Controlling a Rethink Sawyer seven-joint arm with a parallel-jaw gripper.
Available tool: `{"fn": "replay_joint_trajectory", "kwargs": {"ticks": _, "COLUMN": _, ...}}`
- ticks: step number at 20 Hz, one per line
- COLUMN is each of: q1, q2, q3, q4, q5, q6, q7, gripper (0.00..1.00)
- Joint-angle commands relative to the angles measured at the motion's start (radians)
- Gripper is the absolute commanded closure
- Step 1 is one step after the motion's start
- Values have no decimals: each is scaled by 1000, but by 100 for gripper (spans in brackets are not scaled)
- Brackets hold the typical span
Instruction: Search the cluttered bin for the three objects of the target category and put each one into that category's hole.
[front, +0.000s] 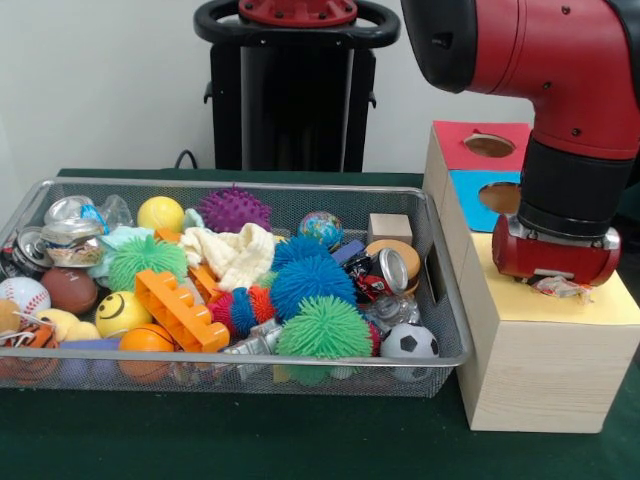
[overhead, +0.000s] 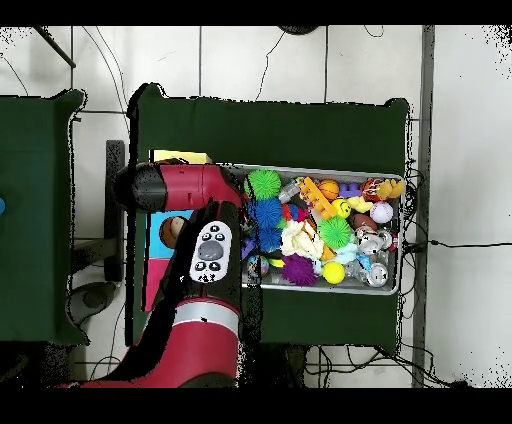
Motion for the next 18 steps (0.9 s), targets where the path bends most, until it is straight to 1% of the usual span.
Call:
{"fn": "replay_joint_trajectory", "kwargs": {"ticks": 1, "q1": -47, "q2": -30, "q3": 110, "q4": 95, "q5": -1, "q6": 96, "q7": 59, "gripper": 100}}
{"fn": "replay_joint_trajectory", "kwargs": {"ticks": 5, "q1": -58, "q2": -44, "q3": 127, "q4": 117, "q5": -1, "q6": 111, "q7": 49, "gripper": 100}}
{"fn": "replay_joint_trajectory", "kwargs": {"ticks": 8, "q1": -54, "q2": -54, "q3": 124, "q4": 126, "q5": -7, "q6": 125, "q7": 51, "gripper": 100}}
{"fn": "replay_joint_trajectory", "kwargs": {"ticks": 9, "q1": -52, "q2": -57, "q3": 123, "q4": 129, "q5": -8, "q6": 134, "q7": 51, "gripper": 0}}
{"fn": "replay_joint_trajectory", "kwargs": {"ticks": 13, "q1": -50, "q2": -67, "q3": 122, "q4": 135, "q5": -13, "q6": 171, "q7": 53, "gripper": 0}}
{"fn": "replay_joint_trajectory", "kwargs": {"ticks": 16, "q1": -45, "q2": -65, "q3": 115, "q4": 131, "q5": -14, "q6": 179, "q7": 65, "gripper": 0}}
{"fn": "replay_joint_trajectory", "kwargs": {"ticks": 18, "q1": -48, "q2": -66, "q3": 112, "q4": 119, "q5": -15, "q6": 224, "q7": 59, "gripper": 0}}
